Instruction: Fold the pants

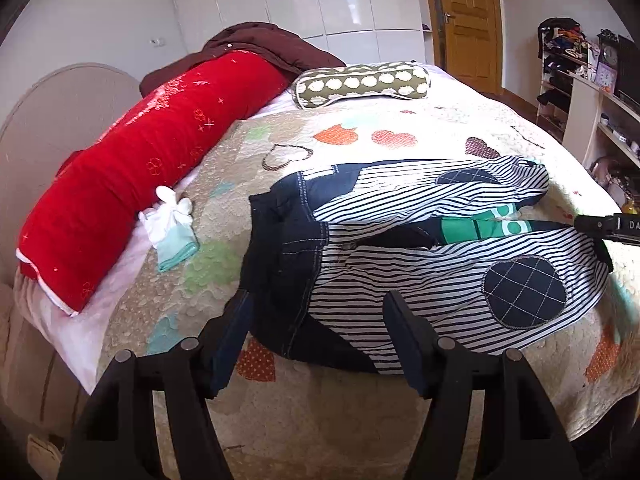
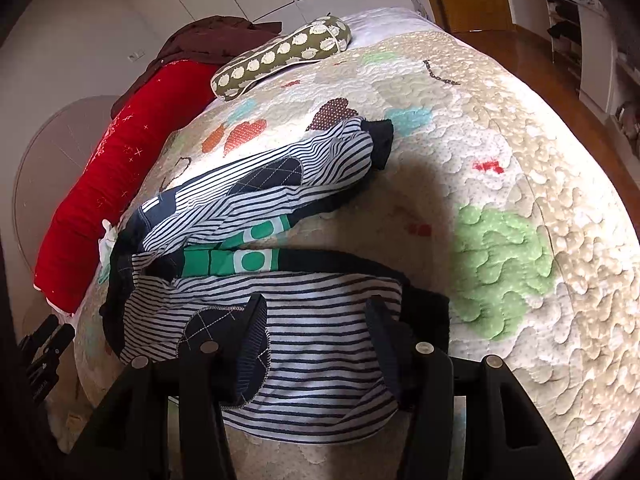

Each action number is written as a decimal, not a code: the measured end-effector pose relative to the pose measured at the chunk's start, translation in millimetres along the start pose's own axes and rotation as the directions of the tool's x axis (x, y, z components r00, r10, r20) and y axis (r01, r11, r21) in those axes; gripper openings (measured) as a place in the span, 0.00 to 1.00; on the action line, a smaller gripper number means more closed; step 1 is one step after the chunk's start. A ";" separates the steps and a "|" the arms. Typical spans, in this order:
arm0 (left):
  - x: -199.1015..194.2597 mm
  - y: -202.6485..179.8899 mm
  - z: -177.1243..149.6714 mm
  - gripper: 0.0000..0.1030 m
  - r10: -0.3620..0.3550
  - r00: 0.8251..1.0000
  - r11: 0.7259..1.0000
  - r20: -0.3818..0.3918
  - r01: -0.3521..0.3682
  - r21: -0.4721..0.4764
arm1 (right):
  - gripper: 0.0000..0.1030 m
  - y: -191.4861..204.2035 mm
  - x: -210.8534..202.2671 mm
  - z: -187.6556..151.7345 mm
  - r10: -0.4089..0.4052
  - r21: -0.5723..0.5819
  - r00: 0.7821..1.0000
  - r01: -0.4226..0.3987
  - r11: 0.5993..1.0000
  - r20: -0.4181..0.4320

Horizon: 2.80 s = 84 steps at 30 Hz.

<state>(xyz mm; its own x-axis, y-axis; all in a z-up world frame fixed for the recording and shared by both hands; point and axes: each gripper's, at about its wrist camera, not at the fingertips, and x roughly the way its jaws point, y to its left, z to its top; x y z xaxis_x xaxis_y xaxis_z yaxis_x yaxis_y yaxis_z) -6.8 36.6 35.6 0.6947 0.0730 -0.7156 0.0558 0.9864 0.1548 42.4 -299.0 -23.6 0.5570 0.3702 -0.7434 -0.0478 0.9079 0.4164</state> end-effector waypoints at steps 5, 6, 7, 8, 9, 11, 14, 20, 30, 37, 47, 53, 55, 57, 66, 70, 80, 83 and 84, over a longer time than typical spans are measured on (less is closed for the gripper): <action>32.6 14.9 39.0 0.64 -0.145 0.988 0.989 -0.060 0.144 -0.018 | 0.58 9.7 -0.6 43.1 -0.043 -0.068 0.999 0.045 0.997 0.026; 41.7 18.5 51.5 0.64 -0.168 0.984 0.986 -0.061 0.167 -0.016 | 0.60 13.3 2.4 54.1 -0.046 -0.090 0.999 0.047 0.995 0.023; 52.6 20.9 64.6 0.64 -0.179 0.981 0.984 -0.071 0.178 -0.016 | 0.62 17.2 7.2 65.1 -0.048 -0.112 0.999 0.049 0.993 0.017; 64.2 23.0 77.5 0.64 -0.191 0.978 0.982 -0.083 0.190 -0.014 | 0.63 20.8 13.7 76.7 -0.044 -0.131 0.999 0.044 0.990 0.004; 77.9 24.1 91.4 0.64 -0.211 0.973 0.977 -0.097 0.212 -0.004 | 0.64 24.3 22.3 88.9 -0.035 -0.146 0.999 0.033 0.989 -0.017; 105.2 24.1 113.6 0.64 -0.234 0.964 0.971 -0.126 0.238 0.017 | 0.65 31.1 42.6 111.4 -0.037 -0.172 0.998 0.028 0.985 -0.048; 148.8 22.0 136.2 0.65 -0.271 0.944 0.959 -0.191 0.282 0.037 | 0.65 40.6 79.0 139.9 -0.060 -0.211 0.994 0.040 0.977 -0.090; 221.2 10.2 145.5 0.64 -0.272 0.912 0.945 -0.309 0.313 0.093 | 0.65 47.8 153.1 173.5 -0.020 -0.222 0.974 -0.032 0.974 -0.226; 258.4 -12.4 142.6 0.65 -0.249 0.901 0.919 -0.355 0.336 0.207 | 0.68 42.5 187.0 171.9 0.016 -0.280 0.956 -0.101 0.955 -0.292; 224.7 -15.9 142.5 0.08 -0.235 0.923 0.919 -0.305 0.313 0.239 | 0.06 48.2 171.6 156.7 -0.037 -0.325 0.966 -0.049 0.945 -0.255; 91.9 10.3 119.2 0.08 -0.308 0.943 0.928 -0.124 0.327 0.179 | 0.05 74.9 67.3 121.4 0.003 -0.336 0.995 -0.037 0.941 -0.100; 18.8 18.2 54.3 0.09 -0.332 0.943 0.932 -0.034 0.333 0.144 | 0.05 88.5 12.3 54.7 0.054 -0.350 0.995 -0.078 0.933 -0.078; 10.5 18.3 24.1 0.09 -0.336 0.941 0.935 -0.036 0.338 0.107 | 0.05 85.2 5.6 23.7 0.076 -0.324 0.993 -0.103 0.940 -0.094; 16.2 18.9 -5.2 0.13 -0.342 0.937 0.937 -0.073 0.346 0.052 | 0.06 76.3 5.3 -7.2 0.099 -0.282 0.988 -0.130 0.951 -0.122; 18.7 69.5 -68.2 0.19 -0.364 0.921 0.924 -0.138 0.339 -0.176 | 0.26 6.2 -33.0 -73.2 0.031 -0.030 0.999 -0.033 0.999 -0.038; 1.3 93.7 -62.5 0.33 -0.364 0.930 0.903 -0.054 0.337 -0.266 | 0.55 -19.6 -63.1 -55.9 -0.032 0.071 0.993 0.024 0.997 0.114; 1.7 85.3 -53.6 0.34 -0.400 0.916 0.874 -0.033 0.370 -0.316 | 0.47 -17.0 -4.8 -0.2 -0.051 0.093 0.991 0.039 0.995 0.128; 2.4 83.8 -53.5 0.34 -0.396 0.917 0.876 -0.037 0.365 -0.314 | 0.07 -12.9 12.9 3.1 -0.002 0.080 0.999 -0.001 0.997 0.042; 2.3 84.2 -53.6 0.34 -0.395 0.918 0.876 -0.036 0.364 -0.315 | 0.07 -13.7 9.2 -0.5 0.007 0.092 0.999 -0.012 0.996 0.049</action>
<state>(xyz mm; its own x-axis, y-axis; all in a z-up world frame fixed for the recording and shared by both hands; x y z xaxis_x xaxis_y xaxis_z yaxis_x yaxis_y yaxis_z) -38.9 127.7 10.5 0.5897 -0.3170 -0.7428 0.0762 0.9375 -0.3396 47.8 -308.0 -36.4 0.5968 0.3666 -0.7138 0.0218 0.8818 0.4711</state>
